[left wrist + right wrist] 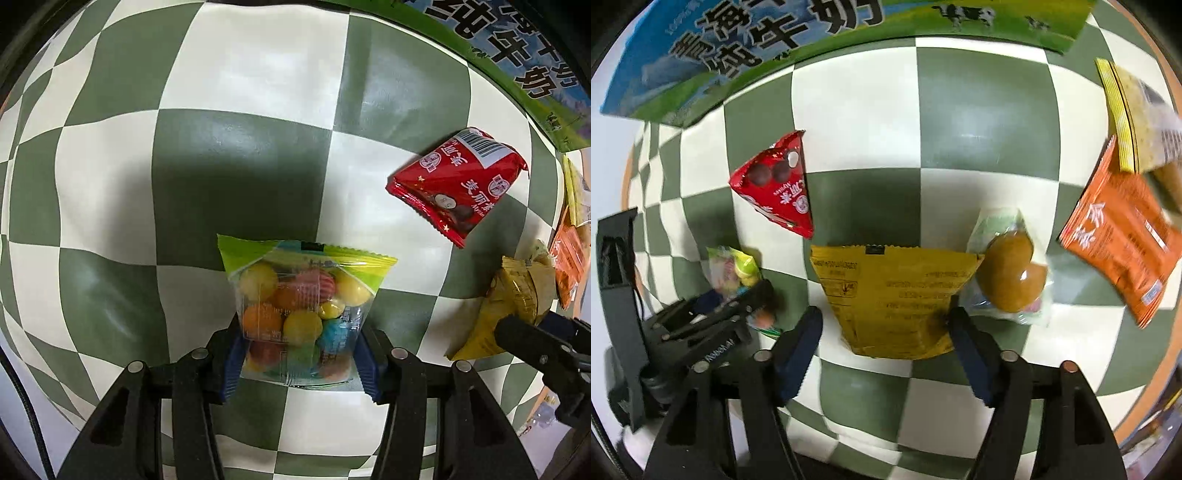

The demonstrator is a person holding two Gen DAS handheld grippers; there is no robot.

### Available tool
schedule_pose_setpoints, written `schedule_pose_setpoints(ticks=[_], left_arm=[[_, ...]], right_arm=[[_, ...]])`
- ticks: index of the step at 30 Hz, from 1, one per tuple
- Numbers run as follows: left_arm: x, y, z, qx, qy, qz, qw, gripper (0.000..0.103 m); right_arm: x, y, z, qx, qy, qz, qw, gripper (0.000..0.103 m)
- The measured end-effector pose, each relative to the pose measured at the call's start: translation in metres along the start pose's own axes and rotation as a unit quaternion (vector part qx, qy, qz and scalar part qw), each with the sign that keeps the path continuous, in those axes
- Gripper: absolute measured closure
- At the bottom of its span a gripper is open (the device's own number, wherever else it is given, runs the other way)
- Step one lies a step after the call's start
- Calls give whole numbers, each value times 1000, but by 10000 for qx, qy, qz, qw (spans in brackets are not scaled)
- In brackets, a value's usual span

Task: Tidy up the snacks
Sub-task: 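Grasp the colorful candy bag with left tool while right tool grasps the yellow chip bag, then carry both bags into the box and open both tools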

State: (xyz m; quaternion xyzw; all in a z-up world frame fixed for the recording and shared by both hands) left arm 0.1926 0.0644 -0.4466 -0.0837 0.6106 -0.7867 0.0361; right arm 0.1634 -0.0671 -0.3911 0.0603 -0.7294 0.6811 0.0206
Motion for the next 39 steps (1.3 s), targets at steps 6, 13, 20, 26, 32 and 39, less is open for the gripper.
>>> schedule_pose_setpoints(ticks=[6, 13, 20, 26, 32, 39], left_arm=[[9, -6, 7, -25, -49, 168, 9998, 58], [27, -44, 26, 33, 141, 397, 9991, 59], [0, -147, 84, 683, 593, 1046, 9904, 59], [-87, -237, 114, 872, 892, 1600, 9792, 59], [-177, -235, 113, 717, 776, 1318, 9856, 59], [-215, -174, 100, 596, 610, 397, 9956, 59]], right_arm=[[2, 8, 2, 267, 125, 209, 9993, 45], [10, -14, 4, -1, 299, 427, 9986, 54], [-21, -131, 2, -630, 53, 1027, 9927, 54], [-87, -228, -9, -725, -119, 1767, 9815, 54], [-164, -238, -18, -547, -153, 1808, 9819, 54], [-206, -187, -34, -467, -214, 1295, 9902, 54]])
Point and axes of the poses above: each gripper's, at about its wrist camera, not at the fingertips, and y roughly the way its jaws point, z to its right, x to its underside, the point moved 10 cm from there along y, roughly the way its jaws point, and after that the axes turned 12 degrees about x, right-handed, at the moved point
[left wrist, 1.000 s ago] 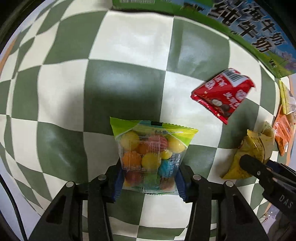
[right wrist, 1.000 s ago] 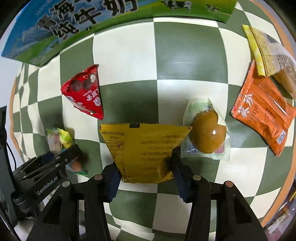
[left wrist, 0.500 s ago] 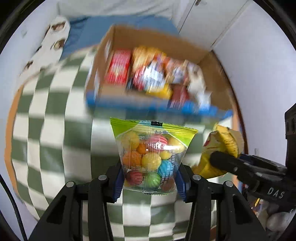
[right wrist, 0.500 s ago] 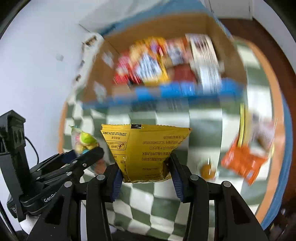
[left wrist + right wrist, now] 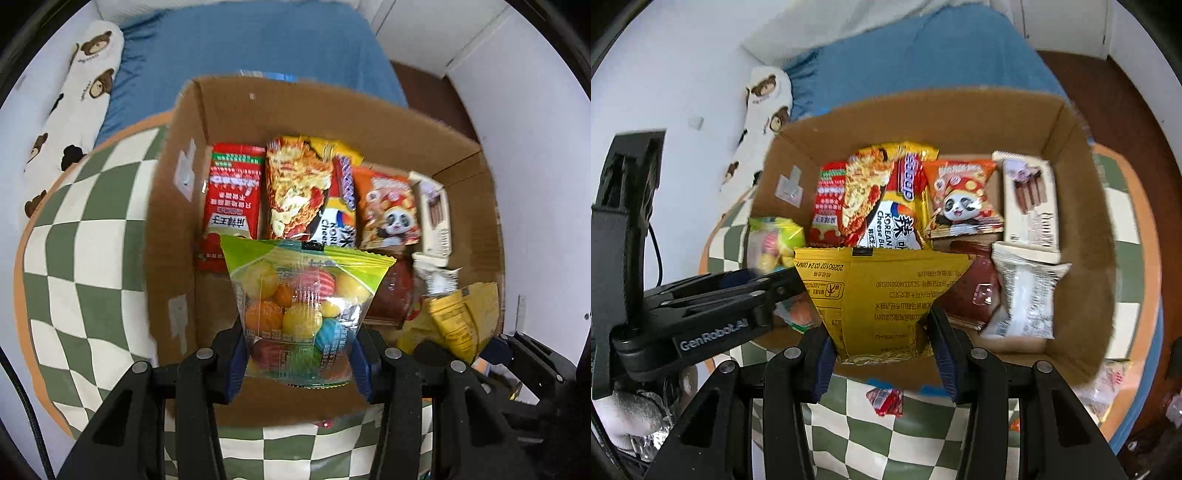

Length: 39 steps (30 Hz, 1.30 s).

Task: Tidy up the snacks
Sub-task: 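Carry both bags into the box and open both tools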

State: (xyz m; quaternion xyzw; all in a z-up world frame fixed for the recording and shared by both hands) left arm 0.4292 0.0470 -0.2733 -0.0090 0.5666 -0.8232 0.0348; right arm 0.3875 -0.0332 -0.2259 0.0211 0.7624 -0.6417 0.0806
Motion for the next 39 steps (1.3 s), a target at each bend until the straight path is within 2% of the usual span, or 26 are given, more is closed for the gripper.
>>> schedule_pose_setpoints(ticks=[7, 8, 10, 11, 16, 21, 28, 31, 39], left_arm=[[4, 33, -11, -92, -101, -430, 9990, 58], [5, 37, -14, -50, -148, -468, 9988, 57], [4, 41, -17, -6, -220, -451, 9987, 51], [4, 40, -19, -23, -211, -409, 9989, 48], [3, 33, -23, -94, -178, -213, 9996, 47], [4, 23, -26, -185, -175, 53, 9997, 47], [14, 12, -19, -267, -65, 540, 9982, 47], [21, 7, -15, -339, -11, 722, 9968, 47], [37, -27, 0, -533, 281, 1446, 9876, 47]], right_arm=[[5, 46, 0, 52, -160, -491, 9987, 53], [7, 52, -2, 21, -203, -596, 9980, 51], [10, 61, -2, 22, -227, -776, 9967, 34], [10, 65, 0, 82, -241, -800, 9965, 22], [10, 71, 13, 295, -150, -822, 9961, 20], [9, 63, 21, 420, -74, -644, 9970, 20], [10, 33, 46, 892, -27, -110, 9960, 20], [13, 20, 54, 962, 19, 81, 9953, 20], [26, -18, 52, 1294, -107, 795, 9883, 20]])
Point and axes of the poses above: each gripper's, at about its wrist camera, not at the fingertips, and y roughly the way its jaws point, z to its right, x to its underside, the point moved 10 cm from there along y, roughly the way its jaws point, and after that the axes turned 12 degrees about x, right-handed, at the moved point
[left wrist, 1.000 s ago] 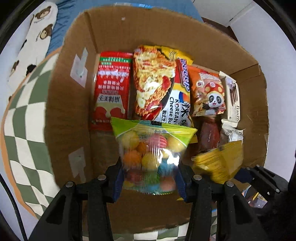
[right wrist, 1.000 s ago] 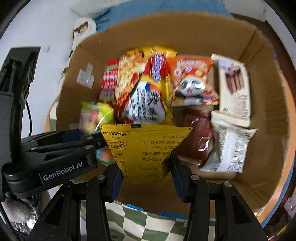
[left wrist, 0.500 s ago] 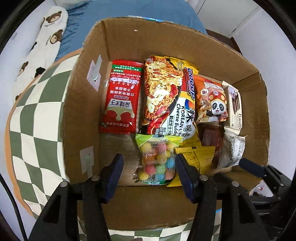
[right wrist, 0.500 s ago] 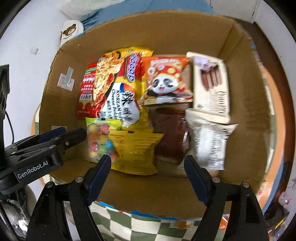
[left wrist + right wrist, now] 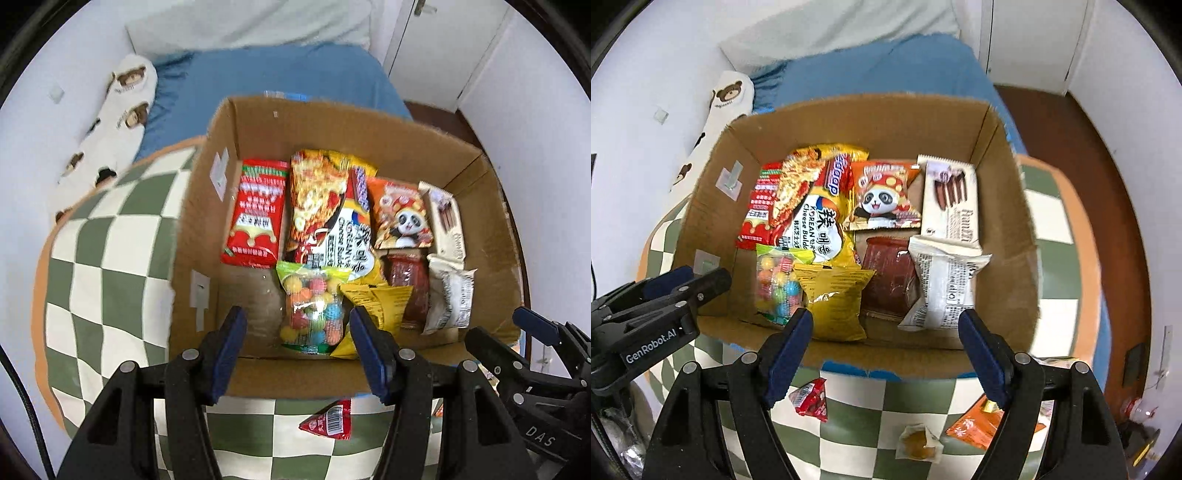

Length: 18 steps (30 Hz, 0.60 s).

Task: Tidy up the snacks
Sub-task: 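Carry both bags into the box and open both tools, then grasp the red triangle packet with left tool while right tool grasps the orange bag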

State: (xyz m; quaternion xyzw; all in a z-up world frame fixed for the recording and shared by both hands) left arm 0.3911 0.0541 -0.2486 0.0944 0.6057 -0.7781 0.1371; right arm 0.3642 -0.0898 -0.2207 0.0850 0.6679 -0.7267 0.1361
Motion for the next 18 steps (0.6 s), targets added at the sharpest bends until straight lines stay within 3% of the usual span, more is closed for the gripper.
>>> schedule_pose_setpoints(ticks=[18], left_arm=[[40, -101, 29, -58, 505, 1096, 9927, 47]], right_arm=[[34, -103, 13, 129, 138, 1229, 9922, 20]])
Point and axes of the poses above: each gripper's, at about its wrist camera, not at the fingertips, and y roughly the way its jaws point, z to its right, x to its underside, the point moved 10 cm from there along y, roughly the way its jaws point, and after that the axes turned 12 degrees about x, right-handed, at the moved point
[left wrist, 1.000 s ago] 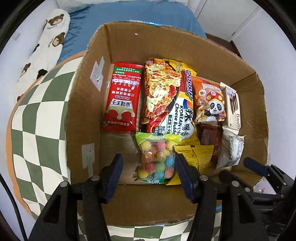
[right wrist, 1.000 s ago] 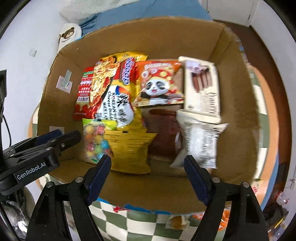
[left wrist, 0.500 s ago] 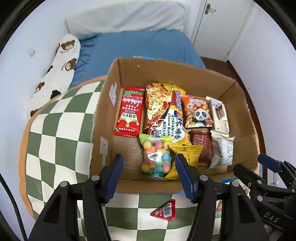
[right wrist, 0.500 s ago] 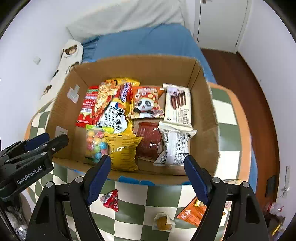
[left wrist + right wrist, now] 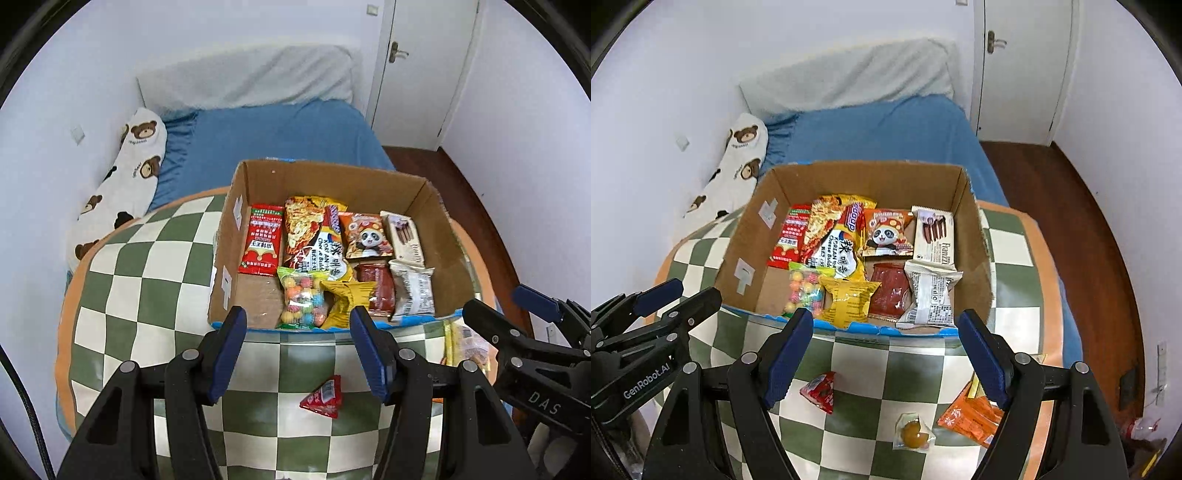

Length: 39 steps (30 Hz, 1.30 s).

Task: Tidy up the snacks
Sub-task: 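Grasp the red triangle packet with left tool while right tool grasps the orange bag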

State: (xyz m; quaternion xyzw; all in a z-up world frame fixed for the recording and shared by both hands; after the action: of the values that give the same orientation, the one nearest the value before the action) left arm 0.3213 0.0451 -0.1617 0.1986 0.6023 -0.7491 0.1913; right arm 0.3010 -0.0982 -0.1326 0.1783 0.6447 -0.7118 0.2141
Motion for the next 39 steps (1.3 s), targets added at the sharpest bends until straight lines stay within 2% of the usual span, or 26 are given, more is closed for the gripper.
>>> schedule_pose_setpoints(ticks=[7, 12, 17, 22, 24, 26, 29, 30, 31, 33, 35, 37, 39], left_arm=[[14, -25, 10, 34, -4, 95, 9999, 47], [47, -17, 8, -80, -78, -305, 9995, 47], [92, 22, 0, -230, -314, -967, 9946, 47], [135, 71, -7, -441, -334, -1668, 9844, 47], [149, 88, -8, -447, -332, -1921, 9798, 47], [160, 101, -11, -547, -289, -2097, 9758, 47], [175, 111, -16, -556, -304, -2283, 9715, 47], [179, 115, -14, -410, -374, -2268, 9723, 47], [184, 117, -16, -457, -356, -2311, 9712, 47], [192, 121, -19, -490, -365, -2385, 9692, 47], [201, 125, -21, -515, -384, -2472, 9668, 47], [206, 128, -22, -512, -395, -2524, 9655, 47], [209, 131, -21, -535, -355, -2558, 9646, 47]], right_arm=[[12, -33, 8, -103, 159, 212, 9996, 20], [38, -28, 31, -121, 447, 6, 9989, 20], [86, 18, 73, -3, 919, -757, 9929, 20], [137, 84, 109, 73, 1439, -1614, 9763, 20], [152, 107, 115, 146, 1430, -1848, 9722, 20], [161, 123, 118, 310, 1112, -1832, 9763, 20], [173, 136, 106, 389, 64, -1933, 9804, 20], [178, 139, 100, 423, -400, -1961, 9789, 20], [183, 142, 96, 546, -809, -1983, 9753, 20], [193, 151, 93, 962, -1660, -2010, 9606, 20], [203, 162, 90, 1152, -2272, -2067, 9447, 20], [211, 175, 90, 1224, -2555, -2187, 9338, 20], [215, 185, 91, 1203, -2603, -2312, 9297, 20]])
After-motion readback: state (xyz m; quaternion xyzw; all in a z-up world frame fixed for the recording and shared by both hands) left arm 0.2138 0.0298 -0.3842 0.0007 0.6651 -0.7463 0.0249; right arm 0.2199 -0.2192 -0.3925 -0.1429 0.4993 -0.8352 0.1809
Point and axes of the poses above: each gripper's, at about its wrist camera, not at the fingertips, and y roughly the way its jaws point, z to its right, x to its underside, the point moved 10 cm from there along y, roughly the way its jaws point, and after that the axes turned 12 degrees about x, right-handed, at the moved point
